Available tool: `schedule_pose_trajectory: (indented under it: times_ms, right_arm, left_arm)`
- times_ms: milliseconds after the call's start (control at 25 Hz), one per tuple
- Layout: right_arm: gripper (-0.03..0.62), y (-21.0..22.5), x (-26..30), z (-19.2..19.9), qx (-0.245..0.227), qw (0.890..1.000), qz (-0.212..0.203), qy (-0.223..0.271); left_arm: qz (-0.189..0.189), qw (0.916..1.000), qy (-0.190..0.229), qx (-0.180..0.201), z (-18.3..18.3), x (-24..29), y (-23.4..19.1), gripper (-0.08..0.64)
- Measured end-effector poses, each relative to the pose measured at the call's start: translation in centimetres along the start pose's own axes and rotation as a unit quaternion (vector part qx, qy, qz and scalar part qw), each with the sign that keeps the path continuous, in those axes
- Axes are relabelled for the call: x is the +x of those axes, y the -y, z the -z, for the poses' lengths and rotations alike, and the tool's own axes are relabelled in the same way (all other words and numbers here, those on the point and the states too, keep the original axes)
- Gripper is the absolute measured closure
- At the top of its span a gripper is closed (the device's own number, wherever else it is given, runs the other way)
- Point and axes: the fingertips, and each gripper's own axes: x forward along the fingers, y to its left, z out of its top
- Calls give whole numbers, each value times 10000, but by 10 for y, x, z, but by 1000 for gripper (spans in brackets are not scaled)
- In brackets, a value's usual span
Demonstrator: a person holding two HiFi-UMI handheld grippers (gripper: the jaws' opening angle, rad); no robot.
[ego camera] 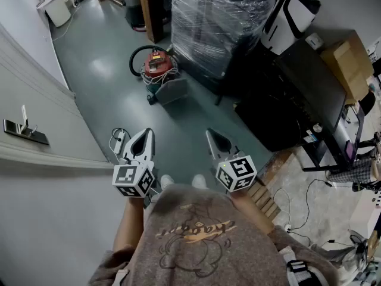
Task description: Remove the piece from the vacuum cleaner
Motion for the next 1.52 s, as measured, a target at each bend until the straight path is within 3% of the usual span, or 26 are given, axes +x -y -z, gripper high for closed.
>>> schedule_pose_trajectory:
  times_ms: [400, 1000, 1280, 1520]
  right_arm:
    - [594, 7, 1, -2, 103, 9998, -140, 66]
    - [592, 46, 1, 11, -53, 9978, -630, -222]
    - [593, 54, 37, 10, -37, 9973, -678, -263]
    - [592, 66, 102, -1, -133, 9967, -746, -302]
  left_arm:
    - [-64, 10000, -22, 42, 1, 6, 7, 558]
    - [-566, 9982, 164, 61, 7, 20, 29, 558]
    - [-588, 9982, 118, -35, 9, 50, 1, 558]
    - [-392, 9991, 152, -82, -9, 105, -44, 558]
